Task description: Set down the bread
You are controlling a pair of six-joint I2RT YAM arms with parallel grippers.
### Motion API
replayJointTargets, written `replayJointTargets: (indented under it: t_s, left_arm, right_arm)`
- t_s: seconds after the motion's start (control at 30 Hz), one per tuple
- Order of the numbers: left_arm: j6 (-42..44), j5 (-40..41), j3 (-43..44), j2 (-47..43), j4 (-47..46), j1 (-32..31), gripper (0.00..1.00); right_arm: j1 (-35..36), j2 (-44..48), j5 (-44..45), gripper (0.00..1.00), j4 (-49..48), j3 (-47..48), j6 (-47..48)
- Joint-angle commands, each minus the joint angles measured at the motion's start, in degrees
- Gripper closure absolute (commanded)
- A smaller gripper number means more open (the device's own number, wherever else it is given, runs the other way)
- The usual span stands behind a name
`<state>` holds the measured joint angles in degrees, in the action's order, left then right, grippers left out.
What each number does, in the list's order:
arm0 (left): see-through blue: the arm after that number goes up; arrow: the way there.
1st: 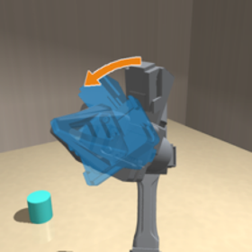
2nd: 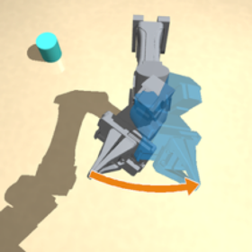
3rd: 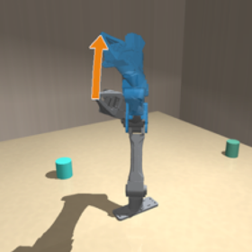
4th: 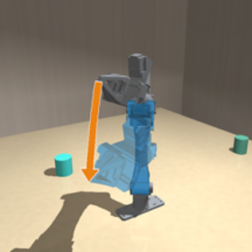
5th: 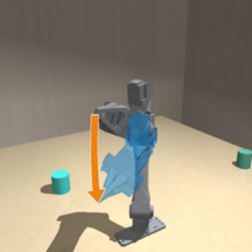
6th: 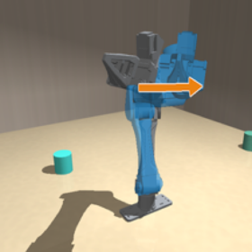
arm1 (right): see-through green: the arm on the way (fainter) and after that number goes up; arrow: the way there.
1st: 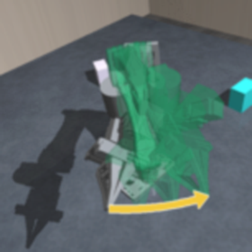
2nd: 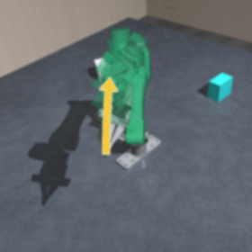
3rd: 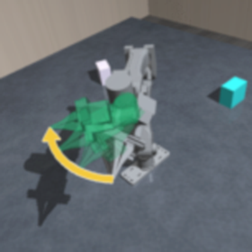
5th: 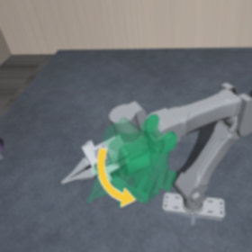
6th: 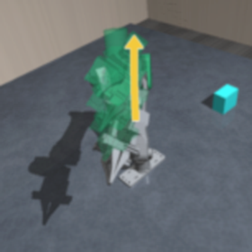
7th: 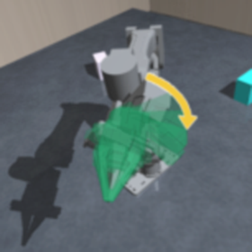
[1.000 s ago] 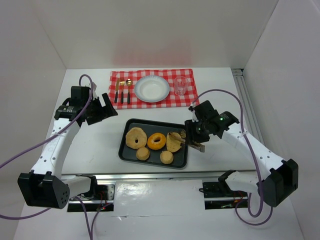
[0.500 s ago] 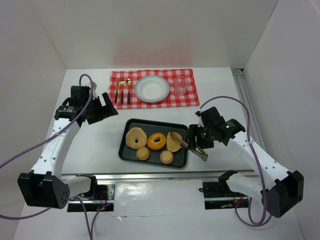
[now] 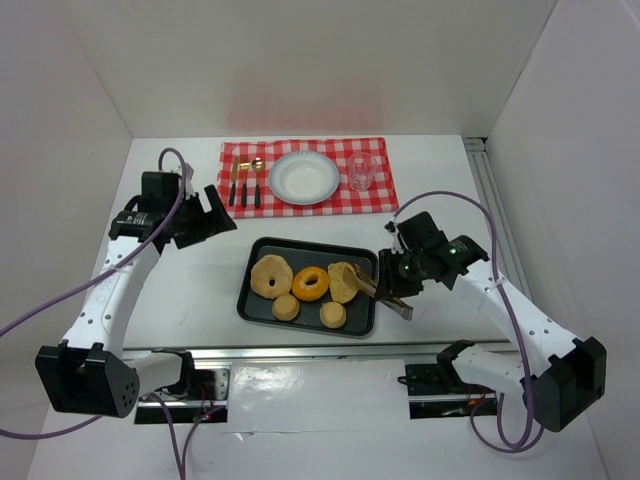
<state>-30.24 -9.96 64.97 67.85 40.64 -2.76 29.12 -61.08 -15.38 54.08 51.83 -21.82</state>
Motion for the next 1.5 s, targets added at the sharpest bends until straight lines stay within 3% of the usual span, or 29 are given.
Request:
replayJointTargets:
  t_s: [0.0,0.2,0.33,0.5,0.7,0.83,1.03,1.27,1.47]
  left_arm:
    - [-0.4,-1.0,-0.2,-0.6,-1.6,0.3,0.03]
    - [-0.4,-1.0,-0.7,-0.6,-2.1,0.3,0.03]
    - [-0.4,-1.0,-0.7,-0.6,-2.1,0.3,0.03]
    - [0.1,-0.5,-0.7,-0.6,-2.1,0.3,0.03]
    - [-0.4,-1.1,-1.2,0.0,-2.7,0.3,0.03]
    - [-0.4,-1.1,-1.8,0.0,-3.2,0.3,0.03]
    - [-0.4,0.6,-1.8,0.0,-2.7,0.3,0.03]
    - [-0.4,1.8,-2.3,-0.5,-2.7,0.3,0.03]
    - [-0.4,1.8,-1.3,0.0,-2.1,0.3,0.03]
  right_arm:
    - [0.5,0.3,1.8,0.63,-0.6,5.2,0.1]
    - [0.5,0.3,7.3,0.84,3.8,12.5,-1.0]
    - [0.5,-1.0,7.9,0.89,5.2,17.7,-0.4]
    - [0.5,-4.0,7.9,0.89,3.5,22.9,0.8]
    - [0.5,-12.1,9.2,0.9,-9.2,29.4,2.1]
    - [0.5,-23.4,7.1,0.9,-20.0,34.9,3.9]
    - [-2.2,-38.4,1.9,0.9,-27.0,44.0,3.9]
    - [-4.9,-42.7,1.6,0.9,-40.8,38.4,-1.8]
    - [-6.5,-45.4,1.5,0.9,-45.2,35.9,-5.0]
